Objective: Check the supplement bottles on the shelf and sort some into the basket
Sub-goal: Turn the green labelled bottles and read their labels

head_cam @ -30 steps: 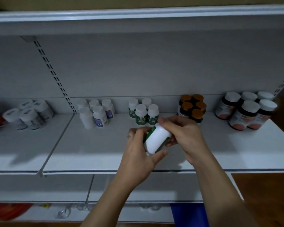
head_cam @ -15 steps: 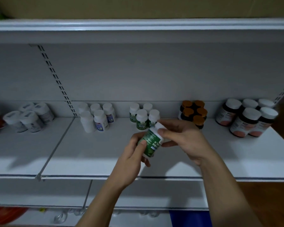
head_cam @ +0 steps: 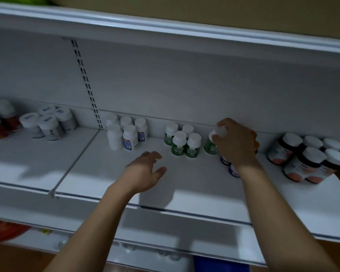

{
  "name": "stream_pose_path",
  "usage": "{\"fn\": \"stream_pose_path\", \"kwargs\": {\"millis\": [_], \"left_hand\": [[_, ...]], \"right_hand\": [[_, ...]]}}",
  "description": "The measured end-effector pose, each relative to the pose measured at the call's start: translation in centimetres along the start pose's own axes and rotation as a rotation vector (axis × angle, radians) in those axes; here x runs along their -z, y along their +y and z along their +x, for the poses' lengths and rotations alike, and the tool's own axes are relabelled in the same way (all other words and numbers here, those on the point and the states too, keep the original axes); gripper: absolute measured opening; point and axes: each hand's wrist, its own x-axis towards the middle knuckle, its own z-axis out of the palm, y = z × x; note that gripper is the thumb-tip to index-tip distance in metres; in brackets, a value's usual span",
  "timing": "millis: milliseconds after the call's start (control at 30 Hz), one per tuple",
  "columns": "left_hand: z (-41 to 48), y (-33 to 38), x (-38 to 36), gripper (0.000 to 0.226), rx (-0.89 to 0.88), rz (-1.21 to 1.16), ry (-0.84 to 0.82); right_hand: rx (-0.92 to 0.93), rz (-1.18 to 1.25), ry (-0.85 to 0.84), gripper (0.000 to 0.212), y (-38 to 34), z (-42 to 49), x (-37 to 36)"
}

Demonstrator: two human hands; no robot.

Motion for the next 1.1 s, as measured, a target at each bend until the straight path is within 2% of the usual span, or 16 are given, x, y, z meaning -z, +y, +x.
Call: {"fn": "stream_pose_path", "kwargs": {"millis": [133,267,367,500,600,667,867,1033,1100], "left_hand": [[0.4,0.0,0.6,0.045,0.003,0.065,-0.058],[0.6,0.1,1.0,0.047,-0.027,0.216,-0.081],[0.9,0.2,1.3,0.049,-0.047,0.239,-0.115],[1.0,0.1,1.3,0.048,-0.059,0.218,-0.124],[0.7,-0.2,1.1,0.047,-0.056,0.193,-0.138],[0.7,-0.5,1.1,0.046,-0.047,0.182,-0.146],[1.4,-0.5,2.0,0.047,-0.026,0.177,-0.160],[2.2,-0.1,2.7,0.052,-0.038,0.186,-0.143],[2.4,-0.1,3.0,0.053,-0.048,0.202,-0.128]], "right_hand": [[-0.003,-0.057,-0.077,0.035,0.8,4.3,-2.2],[-0.014,-0.159,-0.139,0.030,1.9,7.5,-5.4],[-0.042,-0.232,-0.184,0.025,2.6,8.5,-7.4],[-0.051,-0.225,-0.150,0.028,2.9,9.5,-8.8],[-0.062,-0.182,-0.156,0.049,2.7,10.1,-9.2],[-0.064,-0.139,-0.168,0.053,2.4,10.1,-9.2],[-0.054,-0.120,-0.207,0.048,1.8,10.5,-8.4],[0.053,-0.293,-0.162,0.036,-0.6,10.0,-8.7],[0.090,-0.374,-0.120,0.039,-1.6,10.0,-9.5]]}}
